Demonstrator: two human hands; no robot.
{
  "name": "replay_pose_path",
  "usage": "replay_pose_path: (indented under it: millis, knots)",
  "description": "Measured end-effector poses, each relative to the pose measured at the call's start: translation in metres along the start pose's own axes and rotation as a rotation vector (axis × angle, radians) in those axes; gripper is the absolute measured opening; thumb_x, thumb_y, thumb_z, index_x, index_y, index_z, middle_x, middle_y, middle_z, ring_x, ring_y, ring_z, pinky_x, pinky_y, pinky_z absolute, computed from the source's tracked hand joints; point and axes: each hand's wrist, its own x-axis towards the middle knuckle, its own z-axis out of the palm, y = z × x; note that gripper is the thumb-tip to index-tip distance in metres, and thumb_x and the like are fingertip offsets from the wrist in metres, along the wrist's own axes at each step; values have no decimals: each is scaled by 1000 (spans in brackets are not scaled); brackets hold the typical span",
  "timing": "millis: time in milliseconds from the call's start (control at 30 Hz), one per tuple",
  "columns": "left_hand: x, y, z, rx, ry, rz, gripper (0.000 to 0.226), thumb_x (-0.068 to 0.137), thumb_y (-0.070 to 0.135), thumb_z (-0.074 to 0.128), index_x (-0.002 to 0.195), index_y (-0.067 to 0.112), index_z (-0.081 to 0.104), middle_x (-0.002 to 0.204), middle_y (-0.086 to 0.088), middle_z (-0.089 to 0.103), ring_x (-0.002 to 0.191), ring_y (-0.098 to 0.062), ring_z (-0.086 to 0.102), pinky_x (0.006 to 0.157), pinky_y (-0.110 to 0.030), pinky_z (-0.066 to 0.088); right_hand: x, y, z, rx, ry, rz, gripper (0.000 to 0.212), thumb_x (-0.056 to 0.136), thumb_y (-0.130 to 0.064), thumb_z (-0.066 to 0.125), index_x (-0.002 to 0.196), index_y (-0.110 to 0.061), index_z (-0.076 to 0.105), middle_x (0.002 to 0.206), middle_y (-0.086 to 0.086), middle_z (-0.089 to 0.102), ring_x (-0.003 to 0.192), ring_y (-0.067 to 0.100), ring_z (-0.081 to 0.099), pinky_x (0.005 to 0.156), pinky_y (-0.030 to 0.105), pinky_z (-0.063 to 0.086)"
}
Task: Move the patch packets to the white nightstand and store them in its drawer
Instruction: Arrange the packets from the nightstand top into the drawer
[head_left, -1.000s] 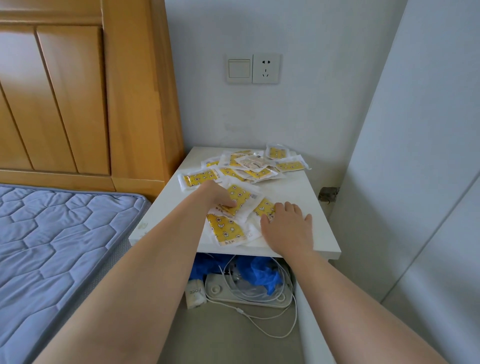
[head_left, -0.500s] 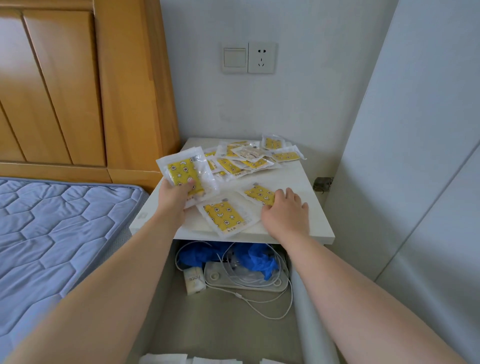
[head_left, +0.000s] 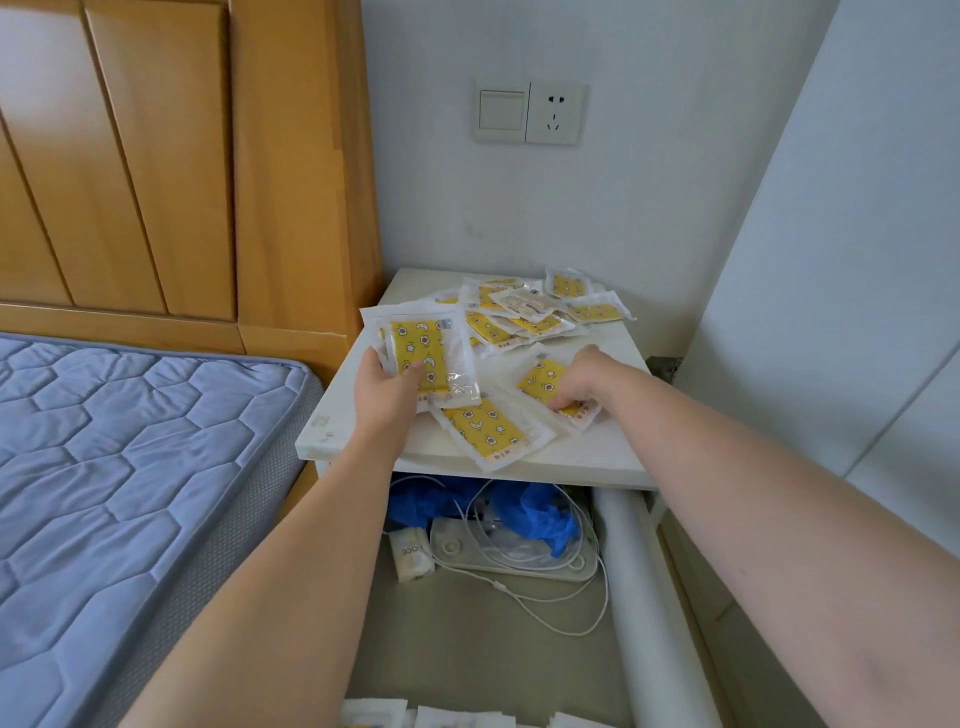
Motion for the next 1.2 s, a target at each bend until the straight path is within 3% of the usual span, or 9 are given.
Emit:
replay_pose_path:
  millis: [100,200,300,433,600,767,900,1133,1200]
  knots:
    - [-1,1,0,23,2,20,19,91,8,60,105,19,56,102,5,66,97,-14,64,75,-27,53,3,0,1,-41,54,-81,33,79,-23,75,94,-10,49,95,7,59,89,23,59,70,29,46]
    - [-4,3,0,32,17,26,19,92,8,58,106,20,54,104,5,64,95,-12,62,67,-19,48,5,0,1,128,179,-113,23,86,-15,60,72,-11,43,70,1,46,72,22,50,49,26,32]
    - [-8,6,2,26,137,43,22,93,8,55,111,20,47,107,7,59,99,-13,58,78,-26,47,-3,-7,-5,530,250,-52,11,91,-16,51,100,-10,51,80,3,53,80,24,50,53,26,35]
    - [-14,9,2,42,267,74,30,95,7,52,123,9,42,117,1,56,101,-14,54,80,-25,44,-33,-23,-1,798,-42,-34,27,93,-24,58,115,-9,54,112,9,57,92,22,50,75,34,44]
    - [-14,9,2,81,211,77,29,94,6,52,122,10,44,120,0,58,102,-14,55,79,-25,44,-42,-38,36,311,8,-57,20,87,-28,61,86,-10,51,97,7,57,97,26,57,75,30,42]
    - [-16,12,2,134,171,73,27,95,5,52,120,11,44,119,1,58,101,-11,54,79,-24,44,-44,-52,27,-10,-30,-125,26,92,-29,56,108,-9,55,104,8,56,95,24,55,76,29,42]
    - [-16,10,4,203,135,85,21,95,6,53,110,16,43,120,-1,59,103,-15,56,80,-26,45,-58,-63,13,-130,-128,-142,43,101,-20,41,140,-3,40,141,13,45,121,27,51,94,31,42]
    - [-18,7,7,267,74,126,22,93,6,55,112,15,47,117,-1,62,104,-17,59,78,-26,46,-63,-66,9,-308,-235,-158,41,103,-17,34,138,3,42,141,16,46,122,29,51,95,33,42]
    - [-18,8,6,265,86,120,21,93,6,54,111,14,47,116,-1,62,101,-17,58,78,-27,45,-61,-65,10,-339,-252,-171,42,103,-19,34,137,5,44,129,19,55,105,31,58,84,34,45]
